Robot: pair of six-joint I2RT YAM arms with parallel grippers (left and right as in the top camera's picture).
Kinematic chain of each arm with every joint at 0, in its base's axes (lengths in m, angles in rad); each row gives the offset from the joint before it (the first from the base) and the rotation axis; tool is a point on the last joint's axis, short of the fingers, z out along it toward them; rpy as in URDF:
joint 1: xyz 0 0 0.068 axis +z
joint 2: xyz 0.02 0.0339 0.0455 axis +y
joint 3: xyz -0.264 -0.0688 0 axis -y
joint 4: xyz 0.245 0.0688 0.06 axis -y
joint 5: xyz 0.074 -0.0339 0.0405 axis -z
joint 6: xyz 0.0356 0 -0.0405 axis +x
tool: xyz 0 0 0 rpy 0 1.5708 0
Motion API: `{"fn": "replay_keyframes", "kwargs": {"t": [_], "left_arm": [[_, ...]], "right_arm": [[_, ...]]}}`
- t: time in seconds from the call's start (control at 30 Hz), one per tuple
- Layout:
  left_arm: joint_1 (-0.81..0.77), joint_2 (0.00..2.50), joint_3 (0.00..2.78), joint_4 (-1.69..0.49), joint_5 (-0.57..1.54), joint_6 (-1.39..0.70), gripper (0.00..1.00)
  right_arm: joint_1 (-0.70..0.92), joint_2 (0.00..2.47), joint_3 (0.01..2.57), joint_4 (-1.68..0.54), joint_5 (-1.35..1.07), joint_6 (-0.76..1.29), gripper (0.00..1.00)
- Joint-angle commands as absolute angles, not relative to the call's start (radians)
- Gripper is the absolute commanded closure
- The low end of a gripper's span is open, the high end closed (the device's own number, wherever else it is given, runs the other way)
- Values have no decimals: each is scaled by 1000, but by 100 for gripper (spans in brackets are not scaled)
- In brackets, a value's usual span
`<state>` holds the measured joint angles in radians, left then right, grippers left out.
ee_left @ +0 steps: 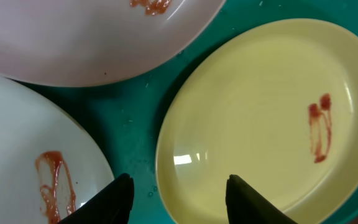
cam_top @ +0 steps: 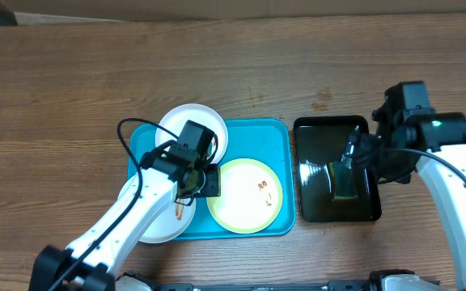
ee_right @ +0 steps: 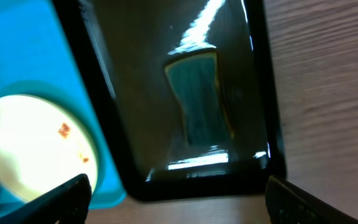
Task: Clean dirty plates on tray and stack at the side
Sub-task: 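Reach the right gripper into the black tray and grasp the sponge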
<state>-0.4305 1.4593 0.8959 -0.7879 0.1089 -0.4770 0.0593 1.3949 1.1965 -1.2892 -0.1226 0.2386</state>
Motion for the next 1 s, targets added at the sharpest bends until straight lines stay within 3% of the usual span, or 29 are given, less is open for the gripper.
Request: {"fn": "replay_keyframes", "kwargs": {"t": [0.0, 0.33, 0.97], "left_arm": [[-437, 1510, 888, -778, 86, -495, 60], [-439, 1597, 888, -774, 97, -494, 62], [-440, 1597, 885, -736, 78, -495, 69]], "right_arm": [[57, 1413, 1103, -1214, -113, 245, 7], [57, 1504, 886, -998, -106, 354, 3], [91, 1544, 732, -781, -105, 368, 10]]}}
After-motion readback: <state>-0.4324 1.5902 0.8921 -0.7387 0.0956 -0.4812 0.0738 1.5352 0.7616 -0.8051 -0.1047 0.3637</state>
